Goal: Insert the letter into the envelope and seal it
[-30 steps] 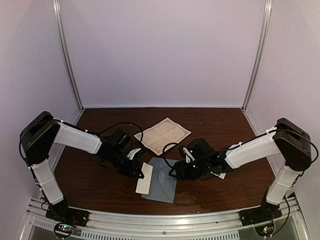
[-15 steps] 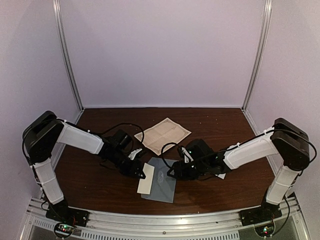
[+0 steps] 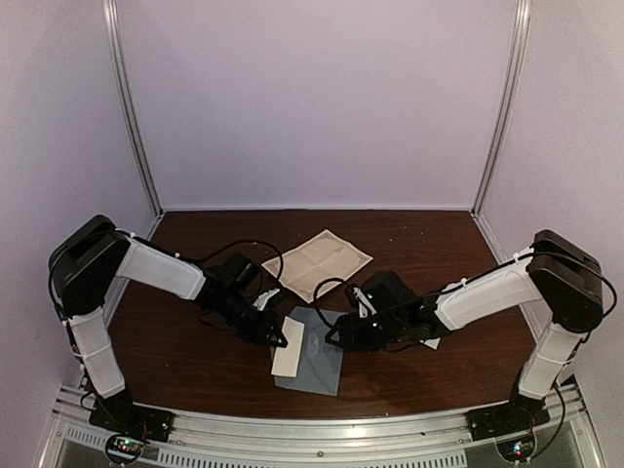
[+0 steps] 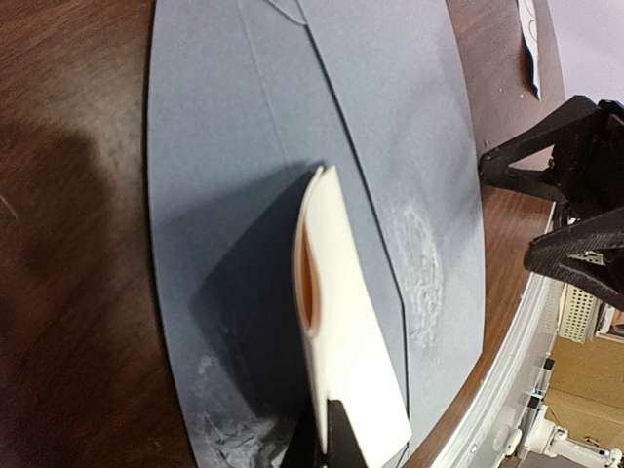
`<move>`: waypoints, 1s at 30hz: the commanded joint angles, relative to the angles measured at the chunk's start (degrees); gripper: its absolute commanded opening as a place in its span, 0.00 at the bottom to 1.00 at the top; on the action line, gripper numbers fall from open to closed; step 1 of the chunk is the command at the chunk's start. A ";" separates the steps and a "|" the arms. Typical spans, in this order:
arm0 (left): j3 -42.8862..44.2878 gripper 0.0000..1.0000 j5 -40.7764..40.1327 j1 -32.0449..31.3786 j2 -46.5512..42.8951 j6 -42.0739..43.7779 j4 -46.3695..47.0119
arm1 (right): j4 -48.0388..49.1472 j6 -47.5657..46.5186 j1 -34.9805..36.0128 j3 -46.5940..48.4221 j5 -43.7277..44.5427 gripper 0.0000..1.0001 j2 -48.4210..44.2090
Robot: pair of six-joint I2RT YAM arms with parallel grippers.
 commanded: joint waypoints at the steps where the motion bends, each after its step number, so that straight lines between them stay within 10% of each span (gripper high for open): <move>1: 1.40 0.00 -0.36 -0.26 1.35 -0.32 1.71 | -0.25 0.22 0.82 0.91 -0.45 0.57 1.27; 30: 3.84 0.00 -2.83 -2.40 2.36 1.47 -0.81 | -1.86 -0.12 1.35 1.48 0.84 0.56 1.10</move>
